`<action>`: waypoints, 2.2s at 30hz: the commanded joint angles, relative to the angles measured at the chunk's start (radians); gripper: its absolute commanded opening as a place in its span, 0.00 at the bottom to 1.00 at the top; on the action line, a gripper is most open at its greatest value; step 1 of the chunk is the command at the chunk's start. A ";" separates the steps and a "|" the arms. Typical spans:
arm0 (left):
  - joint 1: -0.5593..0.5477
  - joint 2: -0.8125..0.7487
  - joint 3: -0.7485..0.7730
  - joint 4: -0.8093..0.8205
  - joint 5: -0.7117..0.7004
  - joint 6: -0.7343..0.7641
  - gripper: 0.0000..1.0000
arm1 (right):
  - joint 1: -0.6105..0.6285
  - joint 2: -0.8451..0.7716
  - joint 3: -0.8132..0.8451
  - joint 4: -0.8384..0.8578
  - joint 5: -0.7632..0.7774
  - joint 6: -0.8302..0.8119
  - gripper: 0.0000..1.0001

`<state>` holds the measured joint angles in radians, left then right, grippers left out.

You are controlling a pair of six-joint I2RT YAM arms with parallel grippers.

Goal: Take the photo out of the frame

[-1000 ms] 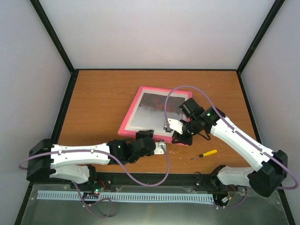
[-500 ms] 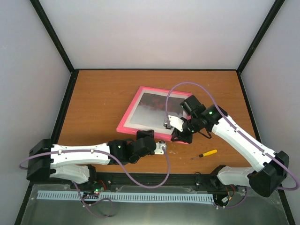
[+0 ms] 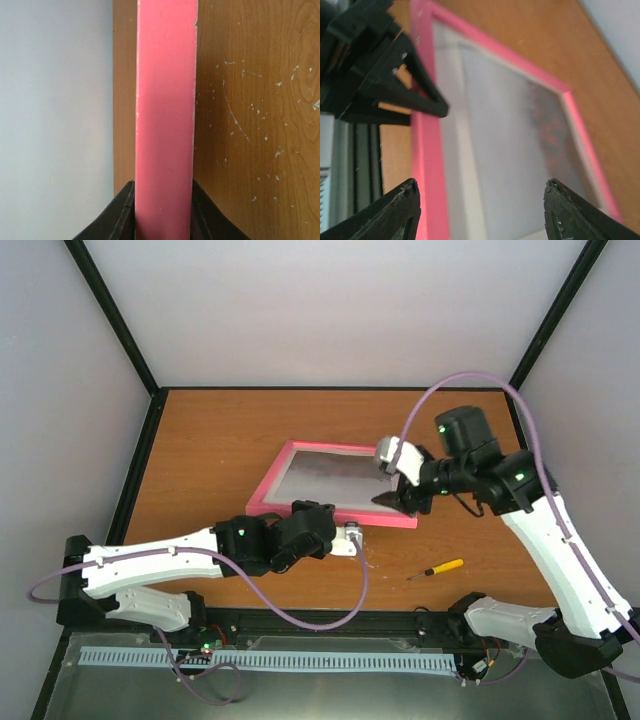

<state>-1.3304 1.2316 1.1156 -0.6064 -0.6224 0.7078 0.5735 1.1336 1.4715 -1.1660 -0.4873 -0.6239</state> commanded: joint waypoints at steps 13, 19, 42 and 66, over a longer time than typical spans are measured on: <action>0.076 0.057 0.460 -0.329 0.210 -0.291 0.01 | -0.260 0.116 0.488 -0.244 -0.062 -0.114 0.64; 0.185 0.055 0.542 -0.326 0.293 -0.312 0.01 | -0.367 0.146 0.502 -0.287 -0.153 -0.106 0.63; 0.201 0.068 0.748 -0.247 0.356 -0.217 0.01 | -0.501 0.142 0.309 -0.234 -0.486 -0.463 0.68; 0.201 0.022 0.724 -0.086 0.260 -0.163 0.27 | -0.500 0.144 0.229 -0.157 -0.677 -0.384 0.09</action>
<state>-1.1297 1.3239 1.8313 -1.0103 -0.2600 0.4995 0.0677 1.2881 1.7149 -1.3106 -1.0779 -1.1194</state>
